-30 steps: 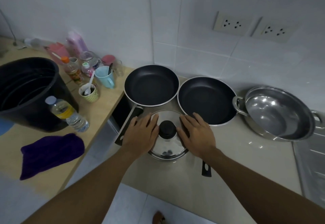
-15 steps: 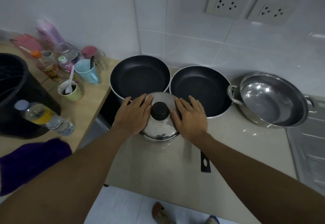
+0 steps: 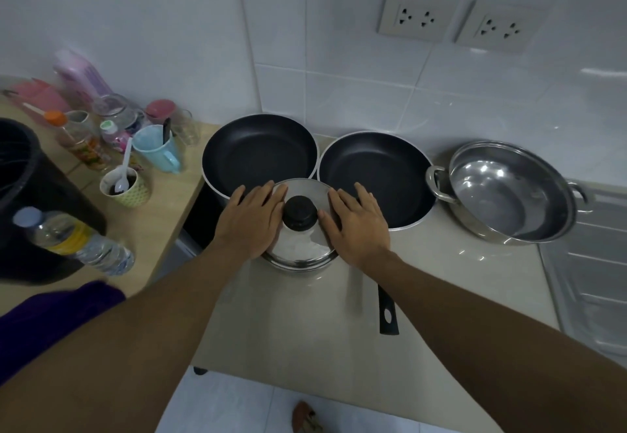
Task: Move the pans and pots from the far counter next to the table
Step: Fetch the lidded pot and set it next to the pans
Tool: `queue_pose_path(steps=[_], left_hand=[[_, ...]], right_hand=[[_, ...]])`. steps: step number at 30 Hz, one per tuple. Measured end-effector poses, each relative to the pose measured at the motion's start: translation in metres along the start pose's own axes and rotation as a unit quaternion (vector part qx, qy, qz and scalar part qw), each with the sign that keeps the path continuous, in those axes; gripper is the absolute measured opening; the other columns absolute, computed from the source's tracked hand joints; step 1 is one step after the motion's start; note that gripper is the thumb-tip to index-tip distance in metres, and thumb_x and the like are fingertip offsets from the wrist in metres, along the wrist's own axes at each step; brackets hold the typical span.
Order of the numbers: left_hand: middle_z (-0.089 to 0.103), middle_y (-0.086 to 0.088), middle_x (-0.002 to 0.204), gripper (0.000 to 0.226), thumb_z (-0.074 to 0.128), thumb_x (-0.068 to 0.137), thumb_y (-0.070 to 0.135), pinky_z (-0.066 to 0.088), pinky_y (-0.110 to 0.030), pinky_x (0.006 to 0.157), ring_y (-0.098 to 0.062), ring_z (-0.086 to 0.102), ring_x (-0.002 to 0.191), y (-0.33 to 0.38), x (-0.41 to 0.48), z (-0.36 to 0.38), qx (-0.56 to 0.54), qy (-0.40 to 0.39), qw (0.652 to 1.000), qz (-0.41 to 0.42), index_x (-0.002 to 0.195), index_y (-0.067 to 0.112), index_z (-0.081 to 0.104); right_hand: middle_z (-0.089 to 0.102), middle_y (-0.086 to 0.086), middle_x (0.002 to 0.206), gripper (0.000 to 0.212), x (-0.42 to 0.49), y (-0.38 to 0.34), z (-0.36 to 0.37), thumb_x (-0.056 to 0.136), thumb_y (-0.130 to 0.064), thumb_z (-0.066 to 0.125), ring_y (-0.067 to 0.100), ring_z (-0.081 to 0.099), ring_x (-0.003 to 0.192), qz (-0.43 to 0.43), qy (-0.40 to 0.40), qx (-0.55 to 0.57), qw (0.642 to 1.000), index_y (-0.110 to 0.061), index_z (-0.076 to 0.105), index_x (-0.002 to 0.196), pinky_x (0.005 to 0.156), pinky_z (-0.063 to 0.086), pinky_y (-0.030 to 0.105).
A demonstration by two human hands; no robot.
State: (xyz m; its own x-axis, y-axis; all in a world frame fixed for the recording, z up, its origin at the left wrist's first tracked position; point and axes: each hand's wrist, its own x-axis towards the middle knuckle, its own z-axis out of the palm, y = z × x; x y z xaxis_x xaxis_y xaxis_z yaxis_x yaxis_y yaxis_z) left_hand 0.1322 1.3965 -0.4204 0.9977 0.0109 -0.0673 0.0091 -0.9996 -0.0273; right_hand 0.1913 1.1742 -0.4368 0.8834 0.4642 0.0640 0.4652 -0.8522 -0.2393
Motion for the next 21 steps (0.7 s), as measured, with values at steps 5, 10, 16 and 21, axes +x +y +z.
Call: queue_pose_path(steps=[5,10,16,21], left_hand=[[0.031,-0.002,0.161,0.053,0.021,0.104,0.036,0.015,-0.046,0.123,-0.021,0.03,0.147,0.008,0.004,-0.017,-0.051,-0.024,0.998,-0.024,0.156,0.023,0.023],[0.036,-0.002,0.158,0.053,0.032,0.103,0.027,0.022,-0.043,0.121,-0.019,0.031,0.146,0.037,0.009,-0.055,-0.081,-0.004,0.996,-0.026,0.155,0.018,0.026],[0.04,-0.005,0.156,0.056,0.032,0.103,0.04,0.028,-0.042,0.118,-0.024,0.037,0.142,0.145,0.017,-0.098,-0.105,0.001,0.993,0.044,0.154,0.016,0.031],[0.039,-0.004,0.157,0.058,0.035,0.102,0.047,0.029,-0.04,0.117,-0.023,0.036,0.143,0.27,0.015,-0.117,-0.121,-0.03,0.985,0.121,0.152,0.018,0.034]], right_hand=[[0.02,0.003,0.165,0.07,-0.007,0.014,-0.021,0.098,-0.068,0.02,0.024,0.005,0.154,-0.009,-0.027,0.085,0.996,-0.028,0.028,0.155,0.12,-0.001,0.044],[0.02,0.004,0.166,0.072,-0.036,0.059,-0.057,0.098,-0.066,0.028,0.024,0.008,0.153,0.049,-0.009,0.111,0.993,-0.023,0.029,0.156,0.123,0.007,0.05],[0.037,0.006,0.157,0.074,-0.101,0.14,-0.105,0.096,-0.067,0.027,0.025,0.028,0.147,0.088,0.031,0.091,0.991,-0.02,0.035,0.153,0.121,0.014,0.052],[0.039,0.005,0.156,0.073,-0.18,0.22,-0.139,0.095,-0.068,0.03,0.025,0.03,0.146,0.148,0.06,0.076,0.984,-0.021,0.037,0.151,0.12,0.012,0.052]])
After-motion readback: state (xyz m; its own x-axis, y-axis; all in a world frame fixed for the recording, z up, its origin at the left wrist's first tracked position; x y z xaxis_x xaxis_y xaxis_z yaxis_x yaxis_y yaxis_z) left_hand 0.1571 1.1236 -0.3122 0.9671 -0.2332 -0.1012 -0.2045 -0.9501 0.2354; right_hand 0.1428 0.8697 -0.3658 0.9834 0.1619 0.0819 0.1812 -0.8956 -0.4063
